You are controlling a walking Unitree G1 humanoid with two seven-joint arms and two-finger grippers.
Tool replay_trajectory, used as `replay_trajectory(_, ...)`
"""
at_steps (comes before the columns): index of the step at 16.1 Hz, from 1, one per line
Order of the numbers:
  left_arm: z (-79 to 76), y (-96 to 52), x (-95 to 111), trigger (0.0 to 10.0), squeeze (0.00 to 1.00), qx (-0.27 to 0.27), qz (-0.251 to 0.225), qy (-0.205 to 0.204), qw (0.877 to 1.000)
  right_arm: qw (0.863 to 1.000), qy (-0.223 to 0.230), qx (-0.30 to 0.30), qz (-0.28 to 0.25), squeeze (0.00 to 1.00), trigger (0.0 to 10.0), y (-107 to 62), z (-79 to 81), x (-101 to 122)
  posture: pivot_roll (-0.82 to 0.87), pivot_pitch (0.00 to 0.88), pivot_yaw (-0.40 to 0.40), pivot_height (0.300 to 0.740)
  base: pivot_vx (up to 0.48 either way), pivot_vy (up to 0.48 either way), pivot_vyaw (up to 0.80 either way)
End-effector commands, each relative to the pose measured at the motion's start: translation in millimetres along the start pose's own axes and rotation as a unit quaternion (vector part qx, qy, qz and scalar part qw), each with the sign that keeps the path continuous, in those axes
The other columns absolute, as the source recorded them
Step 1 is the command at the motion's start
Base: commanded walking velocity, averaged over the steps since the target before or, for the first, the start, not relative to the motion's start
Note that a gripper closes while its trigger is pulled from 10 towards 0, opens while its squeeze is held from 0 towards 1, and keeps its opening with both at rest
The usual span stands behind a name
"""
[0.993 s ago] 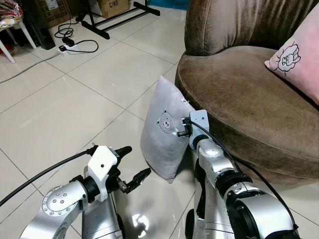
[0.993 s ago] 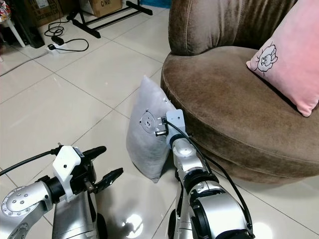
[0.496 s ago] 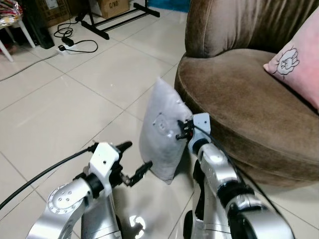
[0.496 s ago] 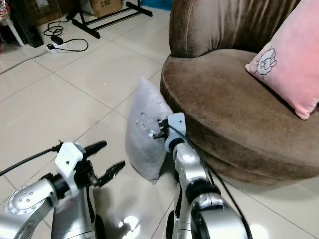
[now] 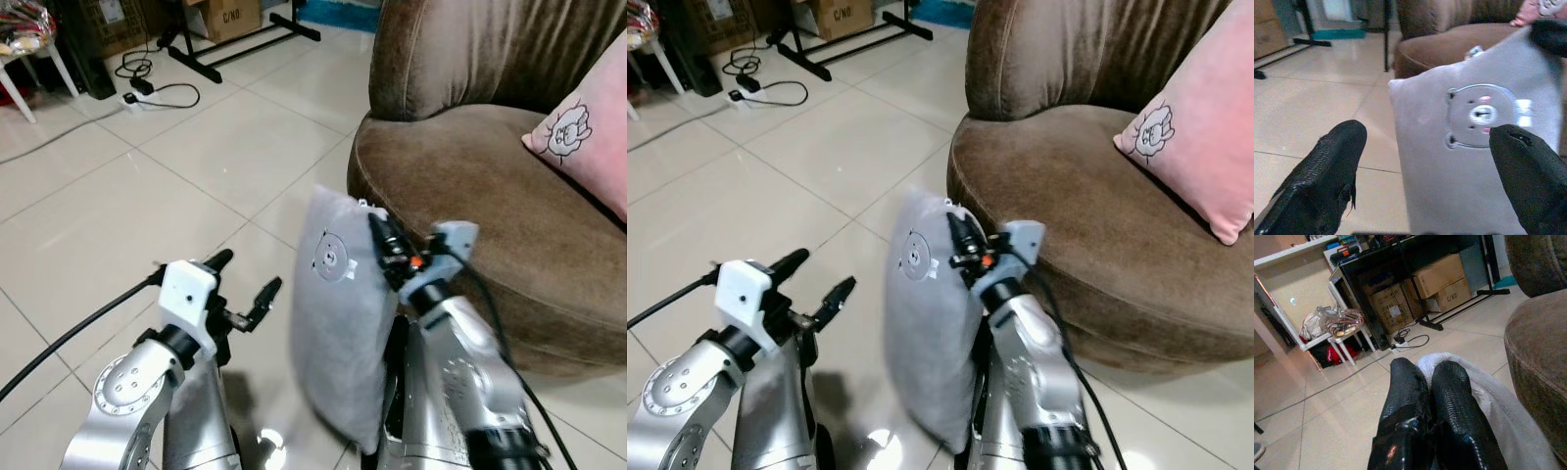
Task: Move the pillow to the sofa from floor
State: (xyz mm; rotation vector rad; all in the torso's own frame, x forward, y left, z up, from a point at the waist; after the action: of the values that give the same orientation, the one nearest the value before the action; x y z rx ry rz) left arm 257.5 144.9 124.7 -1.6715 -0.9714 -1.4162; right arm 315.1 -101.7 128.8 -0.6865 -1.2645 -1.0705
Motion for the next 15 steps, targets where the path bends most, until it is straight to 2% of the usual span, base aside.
replay_trajectory(1, 3.3, -2.5, 6, 10.0, 0.0, 0.017, -0.014, 0.011, 1.0, 0.999, -0.01, -0.001, -0.031, 0.0, 10.0, -3.3, 3.5, 22, -0.01, 0.0, -0.015, 0.399, 0.0, 0.0, 0.0)
replay_trajectory(3, 4.3, -0.3, 8, 10.0, 0.0, 0.026, -0.022, 0.015, 0.999, 0.999, -0.019, -0.025, -0.03, 0.0, 10.0, -8.5, 0.4, 30, -0.02, 0.0, -0.01, 0.414, 0.0, 0.0, 0.0)
replay_trajectory(8, 0.8, 2.6, 10, 10.0, 0.0, 0.031, -0.031, 0.018, 0.999, 0.999, -0.007, -0.037, -0.026, 0.0, 10.0, -13.2, 1.0, 49, -0.04, 0.0, -0.01, 0.459, 0.0, 0.0, 0.0)
replay_trajectory(15, 2.1, 5.0, 14, 10.0, 0.0, 0.044, -0.043, 0.016, 0.998, 0.998, 0.0, -0.041, -0.043, 0.0, 10.0, -7.1, 3.7, 74, -0.04, 0.0, -0.02, 0.524, 0.0, 0.0, 0.0)
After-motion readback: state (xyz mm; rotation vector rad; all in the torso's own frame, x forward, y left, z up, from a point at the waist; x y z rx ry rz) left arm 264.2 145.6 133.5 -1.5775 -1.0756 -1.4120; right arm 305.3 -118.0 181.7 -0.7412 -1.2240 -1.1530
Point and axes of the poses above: a point about 5 cm out from each wrist's last joint towards the gripper, its own y axis pointing out of the wrist towards the gripper, its own x axis along the axis of the wrist's last joint, z = x × y, the point moved 4 cm from there along y, pointing out of the wrist towards the gripper, and after that the axes turned 11 degrees about -y, right-handed, at the moved point
